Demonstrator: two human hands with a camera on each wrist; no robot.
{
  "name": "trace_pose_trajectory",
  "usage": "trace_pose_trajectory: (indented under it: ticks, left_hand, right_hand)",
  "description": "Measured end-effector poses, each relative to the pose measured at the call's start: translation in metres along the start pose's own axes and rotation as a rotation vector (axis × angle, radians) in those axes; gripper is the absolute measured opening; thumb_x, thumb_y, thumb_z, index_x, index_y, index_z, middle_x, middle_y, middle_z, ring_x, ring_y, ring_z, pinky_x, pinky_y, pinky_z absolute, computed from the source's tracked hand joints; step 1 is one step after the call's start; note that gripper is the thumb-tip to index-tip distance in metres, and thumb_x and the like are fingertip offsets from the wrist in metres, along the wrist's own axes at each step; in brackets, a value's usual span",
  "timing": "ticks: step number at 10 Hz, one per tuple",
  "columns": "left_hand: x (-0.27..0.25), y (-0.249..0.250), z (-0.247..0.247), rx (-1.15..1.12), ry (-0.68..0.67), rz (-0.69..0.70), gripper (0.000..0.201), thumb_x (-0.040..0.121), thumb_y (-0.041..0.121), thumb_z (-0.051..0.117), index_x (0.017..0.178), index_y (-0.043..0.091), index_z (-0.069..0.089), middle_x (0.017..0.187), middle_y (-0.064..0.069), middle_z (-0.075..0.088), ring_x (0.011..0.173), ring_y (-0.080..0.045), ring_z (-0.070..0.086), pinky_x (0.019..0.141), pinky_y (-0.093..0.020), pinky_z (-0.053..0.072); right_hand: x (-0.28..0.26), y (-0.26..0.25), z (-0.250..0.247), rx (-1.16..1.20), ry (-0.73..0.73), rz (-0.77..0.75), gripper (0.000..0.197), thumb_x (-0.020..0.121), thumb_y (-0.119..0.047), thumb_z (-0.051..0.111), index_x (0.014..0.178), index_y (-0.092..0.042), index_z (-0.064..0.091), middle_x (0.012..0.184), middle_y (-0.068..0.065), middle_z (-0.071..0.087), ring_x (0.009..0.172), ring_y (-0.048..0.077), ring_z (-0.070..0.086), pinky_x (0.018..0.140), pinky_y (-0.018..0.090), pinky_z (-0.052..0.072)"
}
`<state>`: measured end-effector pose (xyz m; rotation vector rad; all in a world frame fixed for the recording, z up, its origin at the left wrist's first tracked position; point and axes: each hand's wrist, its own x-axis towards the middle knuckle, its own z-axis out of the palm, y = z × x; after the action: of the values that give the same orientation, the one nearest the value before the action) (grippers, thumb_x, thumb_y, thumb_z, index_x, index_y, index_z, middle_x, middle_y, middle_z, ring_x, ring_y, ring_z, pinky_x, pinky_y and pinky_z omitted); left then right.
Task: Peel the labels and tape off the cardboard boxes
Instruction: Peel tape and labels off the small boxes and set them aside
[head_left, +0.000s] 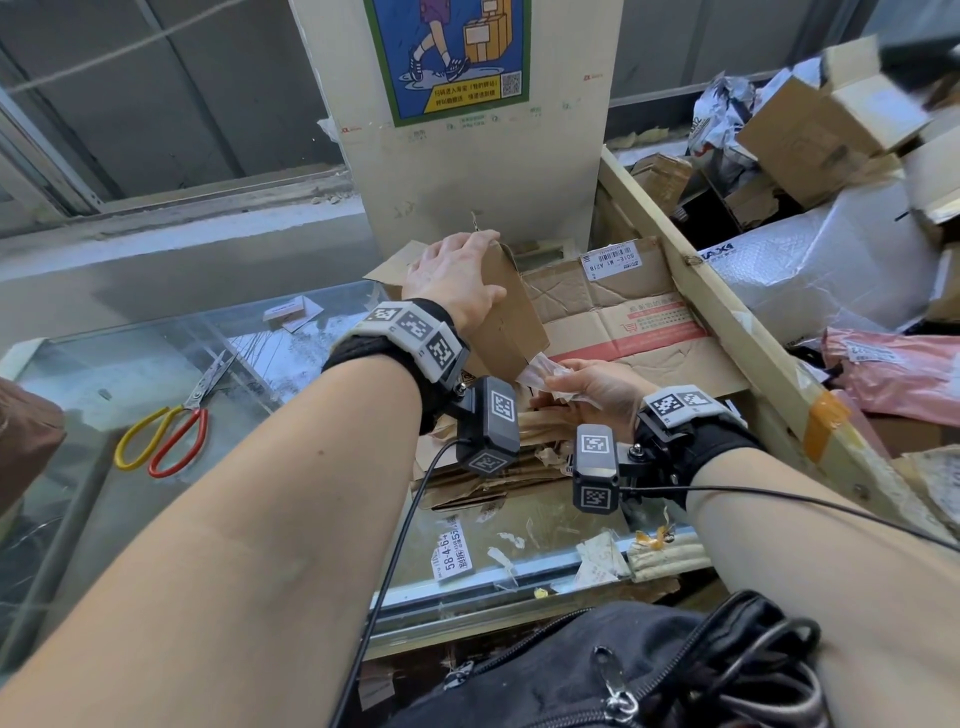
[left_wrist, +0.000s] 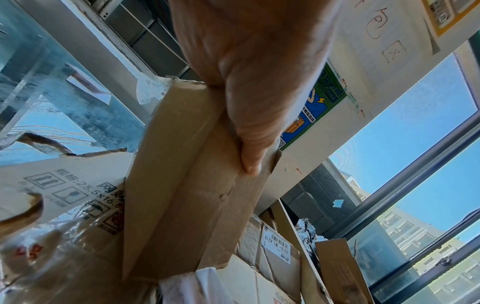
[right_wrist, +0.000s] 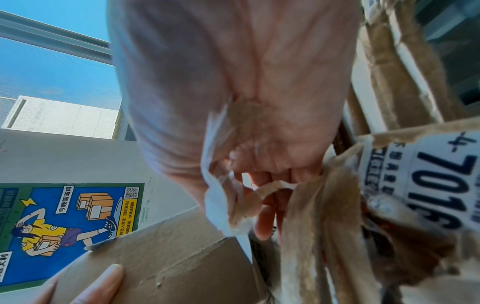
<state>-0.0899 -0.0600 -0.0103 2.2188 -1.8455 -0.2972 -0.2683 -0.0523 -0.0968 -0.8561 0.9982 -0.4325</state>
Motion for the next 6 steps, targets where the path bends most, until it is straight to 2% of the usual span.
trace_pose_trajectory:
  ticks: [1, 5, 6]
  left_hand:
    - [0.0003, -0.0004, -0.0001, -0.005, 0.002, -0.007, 0.064, 0.093, 0.034, 0.059, 0.148, 0.037, 0.027, 0.154, 0.003, 0.029, 0.141, -0.024, 0.025, 0.113, -0.044, 0.025]
    - [0.0006, -0.0001, -0.0029, 0.002, -0.002, -0.018, 0.063, 0.094, 0.034, 0.059, 0.148, 0.037, 0.026, 0.154, 0.001, 0.029, 0.140, -0.026, 0.026, 0.113, -0.044, 0.025]
    - [0.0011, -0.0006, -0.0036, 0.003, -0.003, -0.020, 0.063, 0.094, 0.034, 0.058, 0.148, 0.037, 0.026, 0.154, 0.000, 0.030, 0.140, -0.027, 0.026, 0.113, -0.044, 0.025]
  right_hand:
    - [-0.0026, -0.0008, -0.0006, -0.013, -0.001, 0.012, 0.027, 0.095, -0.004, 0.049, 0.122, -0.003, 0.052, 0.089, 0.014, 0.065, 0.070, 0.020, 0.068, 0.061, 0.031, 0.059]
    - [-0.0024, -0.0010, -0.0020, -0.030, 0.005, 0.031, 0.027, 0.094, -0.004, 0.051, 0.121, -0.004, 0.050, 0.091, 0.015, 0.065, 0.069, 0.020, 0.069, 0.065, 0.033, 0.057]
    - [-0.0033, -0.0012, -0.0022, -0.039, 0.004, 0.029, 0.029, 0.094, -0.004, 0.051, 0.123, -0.003, 0.050, 0.091, 0.014, 0.064, 0.068, 0.019, 0.069, 0.062, 0.032, 0.056]
